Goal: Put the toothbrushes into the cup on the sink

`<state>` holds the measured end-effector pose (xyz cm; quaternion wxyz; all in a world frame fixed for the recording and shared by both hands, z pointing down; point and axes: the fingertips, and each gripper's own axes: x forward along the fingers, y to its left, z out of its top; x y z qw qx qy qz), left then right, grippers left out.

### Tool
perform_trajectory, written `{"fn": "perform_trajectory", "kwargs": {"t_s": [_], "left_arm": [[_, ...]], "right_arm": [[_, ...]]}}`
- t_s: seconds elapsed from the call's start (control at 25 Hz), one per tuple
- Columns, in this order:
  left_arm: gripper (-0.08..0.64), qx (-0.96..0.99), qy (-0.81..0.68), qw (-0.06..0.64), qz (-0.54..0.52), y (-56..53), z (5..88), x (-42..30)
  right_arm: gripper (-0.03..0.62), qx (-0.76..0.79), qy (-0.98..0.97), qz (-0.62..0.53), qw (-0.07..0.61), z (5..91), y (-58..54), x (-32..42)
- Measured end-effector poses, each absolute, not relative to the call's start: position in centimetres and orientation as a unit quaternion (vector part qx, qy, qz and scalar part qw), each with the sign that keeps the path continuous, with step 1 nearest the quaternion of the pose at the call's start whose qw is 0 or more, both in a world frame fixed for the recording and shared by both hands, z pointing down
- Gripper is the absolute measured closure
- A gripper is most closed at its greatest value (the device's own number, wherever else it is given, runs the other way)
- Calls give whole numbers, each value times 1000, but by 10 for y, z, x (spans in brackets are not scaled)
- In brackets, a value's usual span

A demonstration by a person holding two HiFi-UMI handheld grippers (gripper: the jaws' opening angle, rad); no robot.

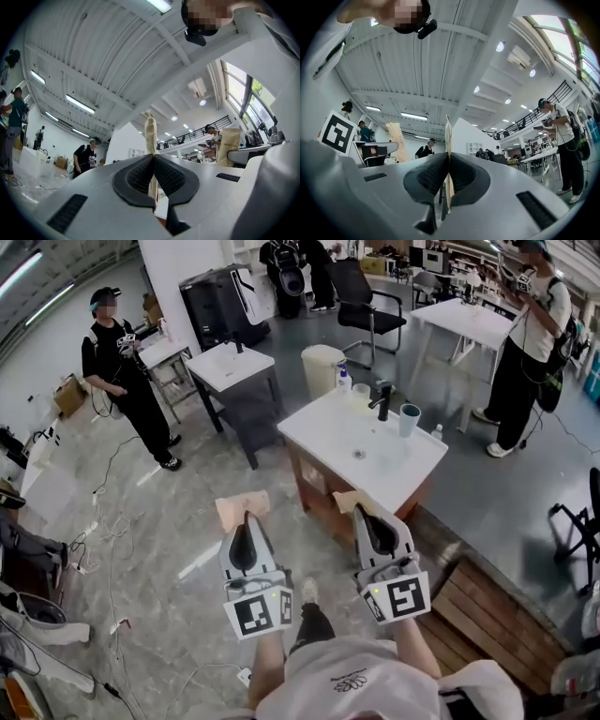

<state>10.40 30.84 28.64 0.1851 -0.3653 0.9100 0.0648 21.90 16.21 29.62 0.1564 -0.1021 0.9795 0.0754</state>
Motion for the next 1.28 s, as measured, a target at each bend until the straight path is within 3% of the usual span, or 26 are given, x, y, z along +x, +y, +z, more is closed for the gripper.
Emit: {"fn": "perform_trajectory", "kwargs": {"t_s": [0.68,1.28], "left_arm": [[543,-413,894,162,62,185,280,-186],[543,-423,895,121,75,150,302,-256]], "right_arm": [[577,-112,985,72,109,295,67,-76],[577,-159,982,66,83,298,7,-139]]}}
